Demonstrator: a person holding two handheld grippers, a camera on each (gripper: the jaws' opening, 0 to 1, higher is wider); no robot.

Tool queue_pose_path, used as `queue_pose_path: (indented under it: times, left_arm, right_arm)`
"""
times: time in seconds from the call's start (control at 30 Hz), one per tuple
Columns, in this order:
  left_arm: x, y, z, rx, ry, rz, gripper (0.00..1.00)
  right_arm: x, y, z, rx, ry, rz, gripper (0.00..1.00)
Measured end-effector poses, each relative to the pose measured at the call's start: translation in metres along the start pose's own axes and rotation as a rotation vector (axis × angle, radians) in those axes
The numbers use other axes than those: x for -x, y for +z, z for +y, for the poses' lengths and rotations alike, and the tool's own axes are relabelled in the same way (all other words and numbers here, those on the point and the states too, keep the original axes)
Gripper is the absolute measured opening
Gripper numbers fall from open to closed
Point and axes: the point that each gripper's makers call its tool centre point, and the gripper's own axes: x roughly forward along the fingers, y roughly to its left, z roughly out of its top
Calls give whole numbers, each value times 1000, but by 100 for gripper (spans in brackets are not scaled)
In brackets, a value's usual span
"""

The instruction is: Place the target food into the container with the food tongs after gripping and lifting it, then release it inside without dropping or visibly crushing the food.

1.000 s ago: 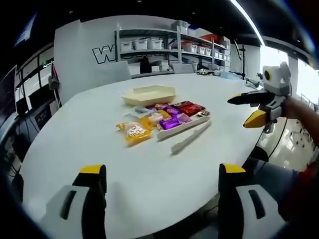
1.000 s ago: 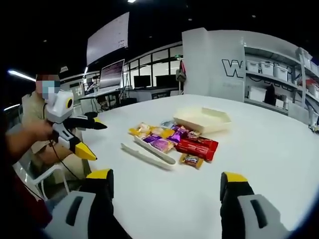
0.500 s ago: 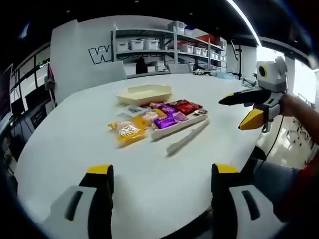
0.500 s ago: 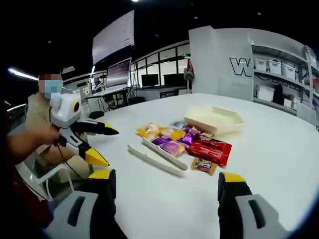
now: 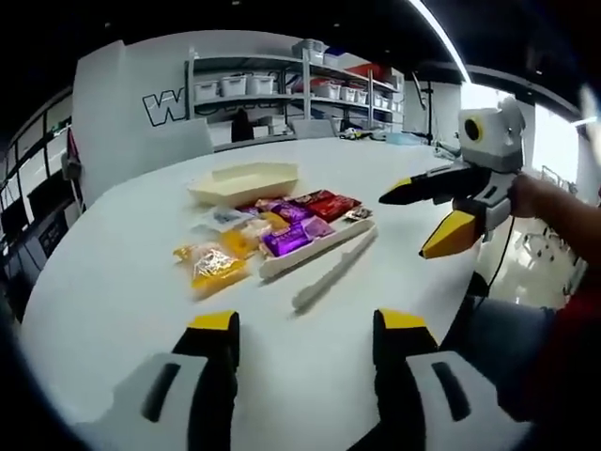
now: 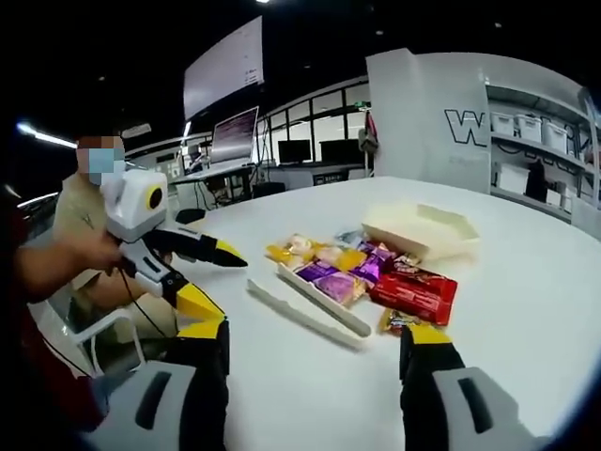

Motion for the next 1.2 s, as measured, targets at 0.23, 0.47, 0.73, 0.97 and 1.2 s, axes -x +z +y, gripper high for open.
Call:
queue_pose_path:
  times: [0.23,0.47,0.73,0.97,1.2]
  left_arm:
    - [-5,2,-2,1,-27,-8,41]
    - [-8,-1,-3,-8,-36,-2,38]
    - [-13,2,-5,-23,-60,1,33]
    - [-16,4,-6,-27,-68,2,29]
    - [-21,6,-9,-43,-68,-7,27]
  right_arm:
    - [-10,-3,-4,-15,-16,-1,67]
    - [-13,-6,-3,-22,-7,5,64]
    - [-17,-8,-3,-22,-8,16,62]
    - [-19,-9,-3,-36,-6,17,61]
    - [-22,-9,0,-81,9,13,59]
